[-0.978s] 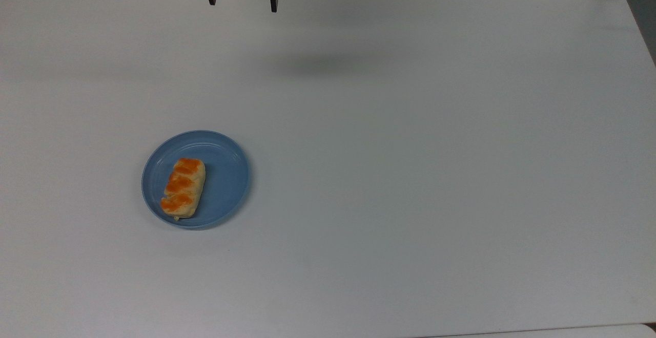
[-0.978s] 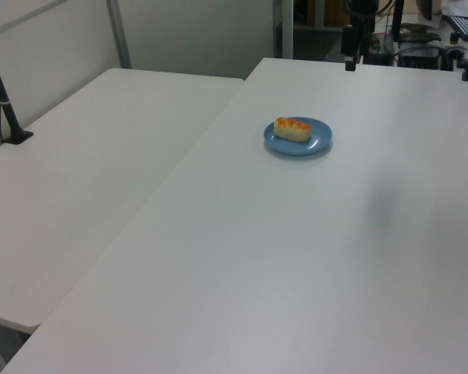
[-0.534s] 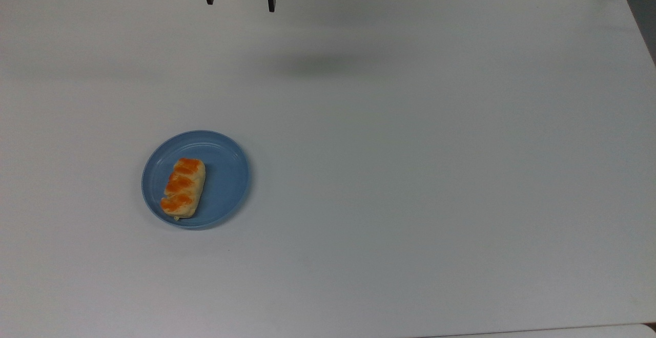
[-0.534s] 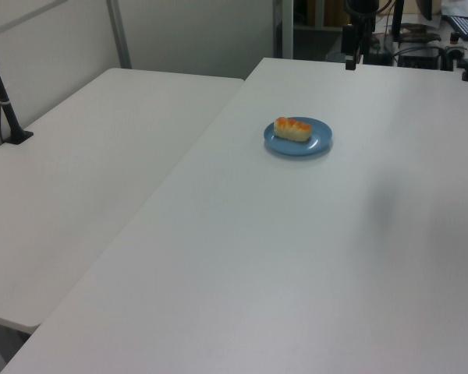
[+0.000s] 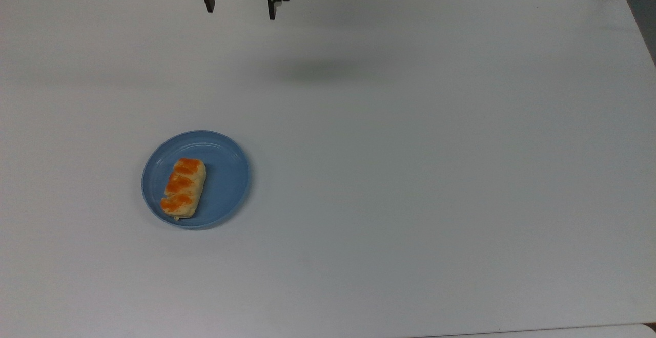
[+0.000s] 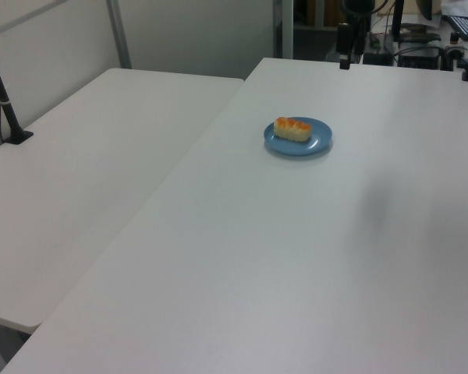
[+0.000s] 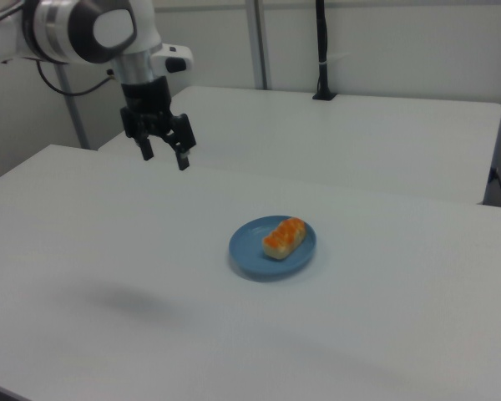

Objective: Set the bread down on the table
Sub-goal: 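Lower the open gripper onto the bread on the blue plate and close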

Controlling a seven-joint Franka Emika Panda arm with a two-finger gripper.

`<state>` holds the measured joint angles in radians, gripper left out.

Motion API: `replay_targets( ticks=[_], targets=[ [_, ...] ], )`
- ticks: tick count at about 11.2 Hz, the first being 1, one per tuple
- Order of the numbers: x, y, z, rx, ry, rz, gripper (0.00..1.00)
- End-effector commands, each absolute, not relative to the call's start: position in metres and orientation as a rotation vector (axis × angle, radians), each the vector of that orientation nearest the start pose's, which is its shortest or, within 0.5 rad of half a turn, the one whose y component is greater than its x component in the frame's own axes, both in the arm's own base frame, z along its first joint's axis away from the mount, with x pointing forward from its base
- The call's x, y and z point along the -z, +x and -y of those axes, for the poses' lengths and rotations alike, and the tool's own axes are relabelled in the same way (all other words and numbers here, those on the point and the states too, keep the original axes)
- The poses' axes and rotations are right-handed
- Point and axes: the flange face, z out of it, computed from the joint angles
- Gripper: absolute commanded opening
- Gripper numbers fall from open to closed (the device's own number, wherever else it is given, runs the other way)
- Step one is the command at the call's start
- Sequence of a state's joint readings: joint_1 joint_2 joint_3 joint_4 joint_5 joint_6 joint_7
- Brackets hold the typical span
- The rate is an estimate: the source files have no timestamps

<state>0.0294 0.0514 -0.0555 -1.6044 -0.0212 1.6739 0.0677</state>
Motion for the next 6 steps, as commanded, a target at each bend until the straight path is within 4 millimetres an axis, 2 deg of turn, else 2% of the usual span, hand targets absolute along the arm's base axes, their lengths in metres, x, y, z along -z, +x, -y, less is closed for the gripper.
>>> replay_targets(
  ticks=[1, 2, 4, 6],
  targets=[
    [-0.544, 0.633, 0.036, 0.134, -3.133, -0.241, 1.0],
    [-0.52, 0.656, 0.044, 0.207, -3.126, -0.341, 1.0],
    [-0.469, 0.692, 0.086, 0.374, -3.123, -0.51, 1.0],
    [-0.427, 0.709, 0.116, 0.476, -3.14, -0.566, 1.0]
  ],
)
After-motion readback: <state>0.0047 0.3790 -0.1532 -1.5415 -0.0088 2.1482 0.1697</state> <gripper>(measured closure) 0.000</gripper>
